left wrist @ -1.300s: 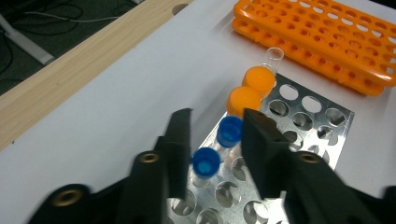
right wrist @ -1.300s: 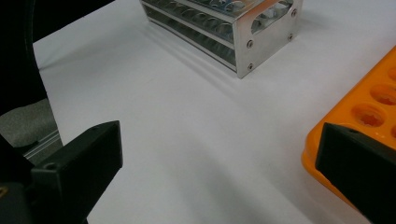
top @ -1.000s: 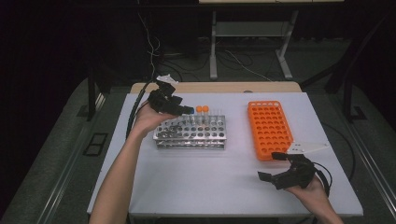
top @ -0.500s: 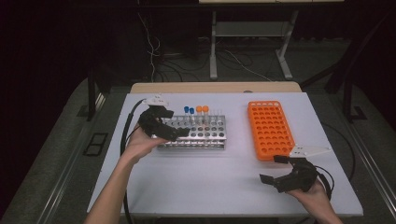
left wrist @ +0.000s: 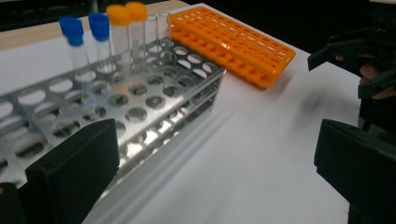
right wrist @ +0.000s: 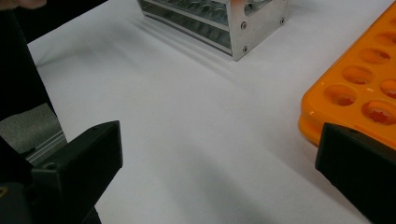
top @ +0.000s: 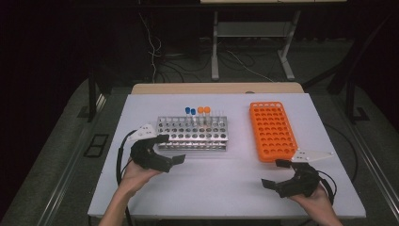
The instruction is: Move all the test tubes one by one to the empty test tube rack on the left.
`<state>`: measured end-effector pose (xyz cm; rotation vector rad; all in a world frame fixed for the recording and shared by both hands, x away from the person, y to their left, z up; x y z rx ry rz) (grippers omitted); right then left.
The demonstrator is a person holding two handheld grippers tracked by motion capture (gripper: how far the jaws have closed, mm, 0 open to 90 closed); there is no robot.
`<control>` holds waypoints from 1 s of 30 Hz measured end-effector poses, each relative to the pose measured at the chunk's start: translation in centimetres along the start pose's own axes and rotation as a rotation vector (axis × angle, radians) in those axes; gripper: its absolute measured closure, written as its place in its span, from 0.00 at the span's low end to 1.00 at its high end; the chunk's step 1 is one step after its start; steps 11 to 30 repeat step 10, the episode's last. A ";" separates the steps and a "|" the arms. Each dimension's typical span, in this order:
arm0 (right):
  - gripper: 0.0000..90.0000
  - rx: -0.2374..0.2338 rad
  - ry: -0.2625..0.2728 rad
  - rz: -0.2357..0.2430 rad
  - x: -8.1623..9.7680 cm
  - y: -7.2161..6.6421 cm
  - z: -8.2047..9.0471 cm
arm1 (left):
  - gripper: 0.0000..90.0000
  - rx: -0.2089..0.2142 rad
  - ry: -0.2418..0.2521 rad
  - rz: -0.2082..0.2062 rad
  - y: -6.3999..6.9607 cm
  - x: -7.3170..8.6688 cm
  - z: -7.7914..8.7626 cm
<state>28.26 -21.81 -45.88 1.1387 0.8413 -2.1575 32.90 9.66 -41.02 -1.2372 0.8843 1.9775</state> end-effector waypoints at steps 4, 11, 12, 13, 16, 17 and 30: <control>0.00 0.002 -0.003 -0.003 0.1 0.0 0.0 | 0.00 -0.004 -0.004 0.012 0.3 1.7 0.3; 0.00 0.000 -0.005 -0.003 0.3 0.0 -0.1 | 0.00 0.003 -0.004 0.018 0.7 3.1 0.3; 0.00 0.000 -0.005 -0.003 0.3 0.0 -0.1 | 0.00 0.003 -0.004 0.018 0.7 3.1 0.3; 0.00 0.000 -0.005 -0.003 0.3 0.0 -0.1 | 0.00 0.003 -0.004 0.018 0.7 3.1 0.3; 0.00 0.000 -0.005 -0.003 0.3 0.0 -0.1 | 0.00 0.003 -0.004 0.018 0.7 3.1 0.3; 0.00 0.000 -0.005 -0.003 0.3 0.0 -0.1 | 0.00 0.003 -0.004 0.018 0.7 3.1 0.3; 0.00 0.000 -0.005 -0.003 0.3 0.0 -0.1 | 0.00 0.003 -0.004 0.018 0.7 3.1 0.3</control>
Point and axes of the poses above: each handheld gripper's, and its own axes: z roughly backward along the jaws, x roughly out of its underside, y roughly to its right, the point moved 9 cm from there along -z, roughly forward along the jaws, and after that the axes turned 8 degrees about y, right-handed, at the moved point
